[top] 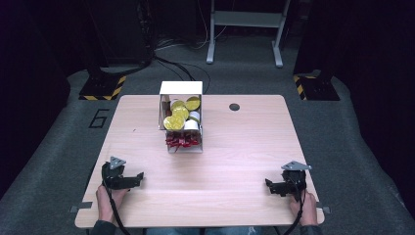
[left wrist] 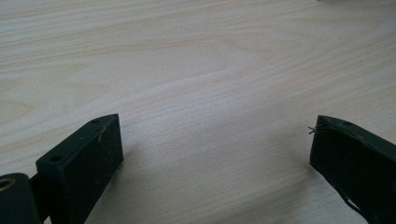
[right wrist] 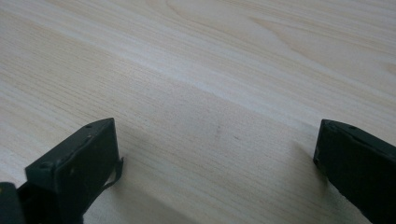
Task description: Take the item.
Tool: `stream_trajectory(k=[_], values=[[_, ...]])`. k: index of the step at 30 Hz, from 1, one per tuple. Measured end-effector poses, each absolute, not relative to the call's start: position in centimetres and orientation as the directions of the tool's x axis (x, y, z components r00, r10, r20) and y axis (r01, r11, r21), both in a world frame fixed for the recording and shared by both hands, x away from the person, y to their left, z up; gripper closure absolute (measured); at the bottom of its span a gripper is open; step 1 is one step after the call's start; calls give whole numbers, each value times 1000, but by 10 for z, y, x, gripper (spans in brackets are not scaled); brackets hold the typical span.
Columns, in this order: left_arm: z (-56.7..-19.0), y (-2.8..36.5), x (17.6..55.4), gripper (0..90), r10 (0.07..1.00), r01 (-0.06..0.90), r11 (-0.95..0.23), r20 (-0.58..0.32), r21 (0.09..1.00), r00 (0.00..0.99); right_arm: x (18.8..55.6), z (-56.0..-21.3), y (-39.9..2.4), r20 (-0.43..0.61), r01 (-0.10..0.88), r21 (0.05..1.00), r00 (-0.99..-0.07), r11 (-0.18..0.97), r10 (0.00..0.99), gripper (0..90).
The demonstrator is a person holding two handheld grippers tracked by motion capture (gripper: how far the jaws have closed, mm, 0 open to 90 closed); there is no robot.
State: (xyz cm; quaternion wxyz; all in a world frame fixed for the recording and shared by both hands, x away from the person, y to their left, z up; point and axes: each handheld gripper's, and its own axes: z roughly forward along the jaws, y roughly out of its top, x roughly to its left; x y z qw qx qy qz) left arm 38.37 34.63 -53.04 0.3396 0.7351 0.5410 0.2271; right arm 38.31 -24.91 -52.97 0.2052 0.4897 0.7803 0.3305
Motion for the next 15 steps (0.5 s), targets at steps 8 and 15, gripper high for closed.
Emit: stream_trajectory(k=[8,15], values=[[-524,345,379,12,938,638,-172,-74,751,340,385,-530,-250,3,620,715,-463,321,886,0],[-511,339,377,16,928,623,-187,-72,760,365,385,-530,-250,3,621,716,-462,321,887,0]])
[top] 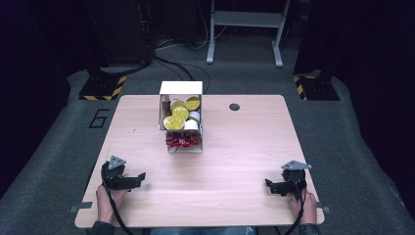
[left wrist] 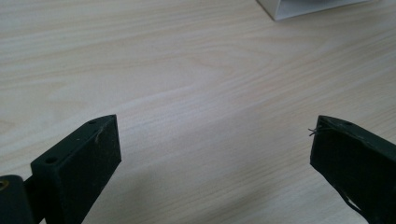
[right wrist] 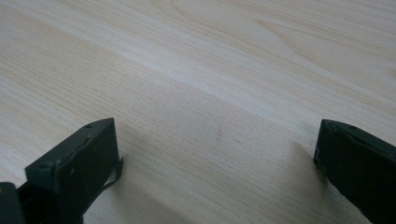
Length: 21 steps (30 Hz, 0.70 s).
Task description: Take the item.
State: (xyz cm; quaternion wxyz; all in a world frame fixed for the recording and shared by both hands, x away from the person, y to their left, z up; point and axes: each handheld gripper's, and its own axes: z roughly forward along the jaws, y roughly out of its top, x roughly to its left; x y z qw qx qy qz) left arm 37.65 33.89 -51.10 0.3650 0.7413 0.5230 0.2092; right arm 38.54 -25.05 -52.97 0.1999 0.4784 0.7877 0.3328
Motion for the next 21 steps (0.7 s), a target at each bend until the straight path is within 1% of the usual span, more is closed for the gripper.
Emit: stream_trajectory(k=[3,10,21], values=[[-504,338,376,21,924,616,-191,-72,764,375,385,-530,-251,3,620,716,-464,322,886,0],[-474,336,377,29,912,579,-169,-97,798,399,386,-530,-251,0,617,716,-467,326,884,0],[-436,327,376,30,895,528,-175,-89,831,437,386,-530,-250,3,620,714,-468,325,884,0]])
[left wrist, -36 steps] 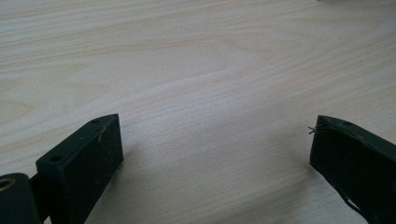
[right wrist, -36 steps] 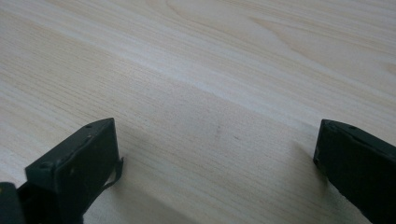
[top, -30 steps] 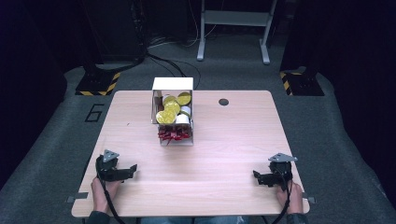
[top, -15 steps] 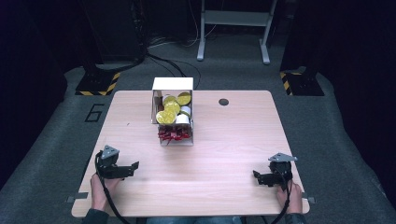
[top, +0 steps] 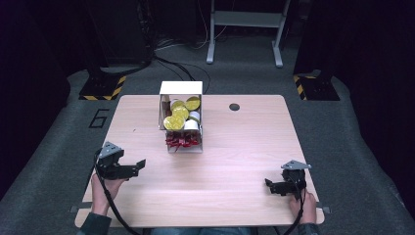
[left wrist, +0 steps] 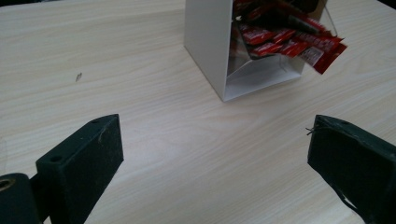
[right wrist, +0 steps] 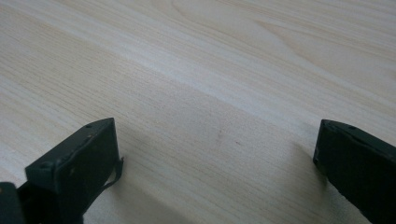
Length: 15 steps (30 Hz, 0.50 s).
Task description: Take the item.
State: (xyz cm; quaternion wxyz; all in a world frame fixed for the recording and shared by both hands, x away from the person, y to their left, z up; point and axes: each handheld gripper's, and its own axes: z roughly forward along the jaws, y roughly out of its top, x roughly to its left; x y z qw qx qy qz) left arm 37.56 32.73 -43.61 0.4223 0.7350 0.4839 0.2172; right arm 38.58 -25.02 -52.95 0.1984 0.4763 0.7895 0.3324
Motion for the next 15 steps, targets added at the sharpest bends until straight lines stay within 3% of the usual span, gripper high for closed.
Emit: stream_trajectory(k=[15], values=[[-387,316,384,29,871,464,-190,-70,865,486,386,-530,-250,-1,613,720,-466,324,885,0]])
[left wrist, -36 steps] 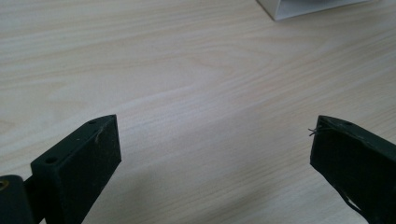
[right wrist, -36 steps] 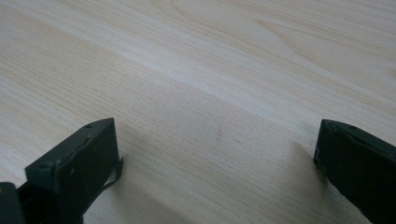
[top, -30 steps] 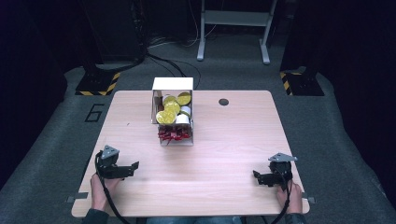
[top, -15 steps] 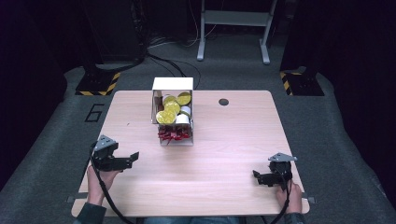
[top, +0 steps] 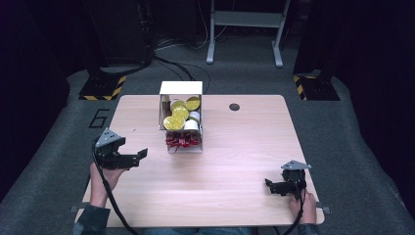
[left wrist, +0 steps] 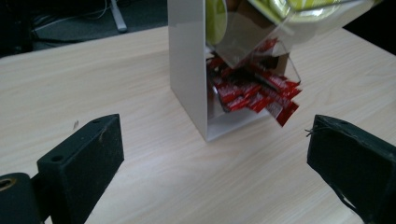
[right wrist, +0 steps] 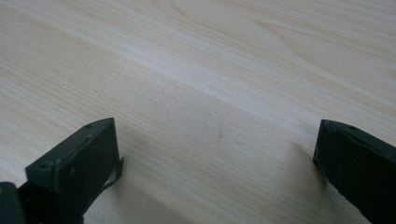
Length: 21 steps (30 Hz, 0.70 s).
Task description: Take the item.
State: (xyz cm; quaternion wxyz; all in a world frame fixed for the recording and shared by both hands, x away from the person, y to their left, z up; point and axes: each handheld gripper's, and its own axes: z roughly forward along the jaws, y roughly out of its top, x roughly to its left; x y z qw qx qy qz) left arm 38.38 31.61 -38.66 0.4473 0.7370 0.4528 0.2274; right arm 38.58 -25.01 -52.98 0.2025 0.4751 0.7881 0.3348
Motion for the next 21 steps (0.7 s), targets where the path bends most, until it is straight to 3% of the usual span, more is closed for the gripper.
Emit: stream_trajectory(k=[21], values=[[-317,245,419,1,762,319,-280,8,906,648,385,-530,-249,10,624,716,-456,312,890,0]])
